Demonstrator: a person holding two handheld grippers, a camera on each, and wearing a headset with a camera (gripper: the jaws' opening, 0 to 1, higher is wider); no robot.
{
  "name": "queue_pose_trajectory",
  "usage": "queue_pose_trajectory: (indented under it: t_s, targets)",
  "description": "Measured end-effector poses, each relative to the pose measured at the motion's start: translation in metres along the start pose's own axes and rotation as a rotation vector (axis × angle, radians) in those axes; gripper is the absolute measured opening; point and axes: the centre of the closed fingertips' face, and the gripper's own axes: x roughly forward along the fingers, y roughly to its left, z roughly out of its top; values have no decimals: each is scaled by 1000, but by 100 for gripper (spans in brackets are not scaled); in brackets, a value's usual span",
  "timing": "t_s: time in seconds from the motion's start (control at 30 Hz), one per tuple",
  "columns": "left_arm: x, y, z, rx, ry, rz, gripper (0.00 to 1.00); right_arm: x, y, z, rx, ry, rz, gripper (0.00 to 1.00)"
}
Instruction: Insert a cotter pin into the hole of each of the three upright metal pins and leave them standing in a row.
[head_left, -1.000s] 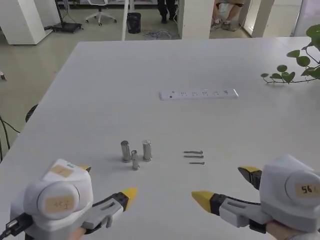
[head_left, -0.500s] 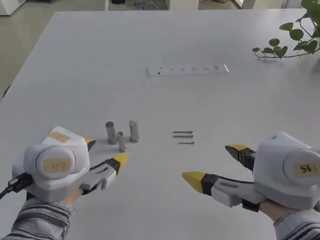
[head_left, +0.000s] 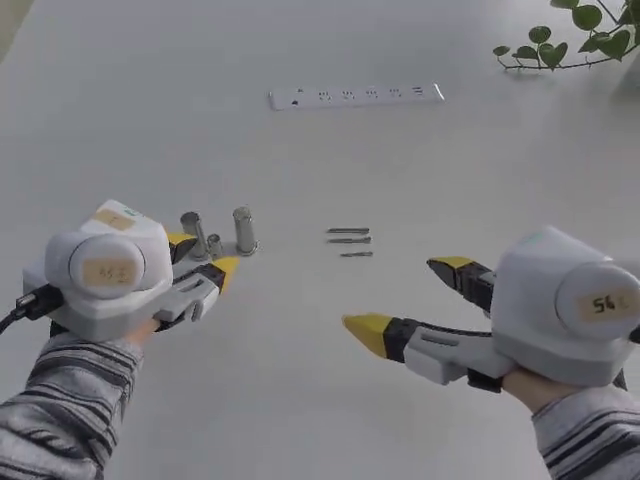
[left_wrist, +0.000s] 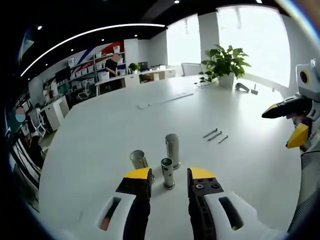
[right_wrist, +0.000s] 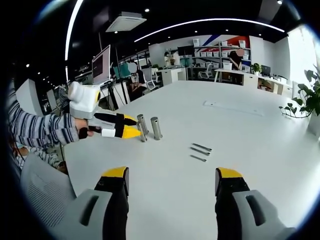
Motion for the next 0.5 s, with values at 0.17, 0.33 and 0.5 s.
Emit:
queue_pose_trajectory:
  t_s: [0.17, 0.33, 0.5]
  targets:
    - [8, 0, -1, -33, -5, -15, 17, 6, 0, 1, 6, -2, 8, 67]
    - [12, 0, -2, -26, -1, -22, 11, 8, -1, 1, 16, -2, 8, 66]
    - [13, 1, -2, -26, -10, -32, 6, 9, -1, -1, 24, 0, 7, 64]
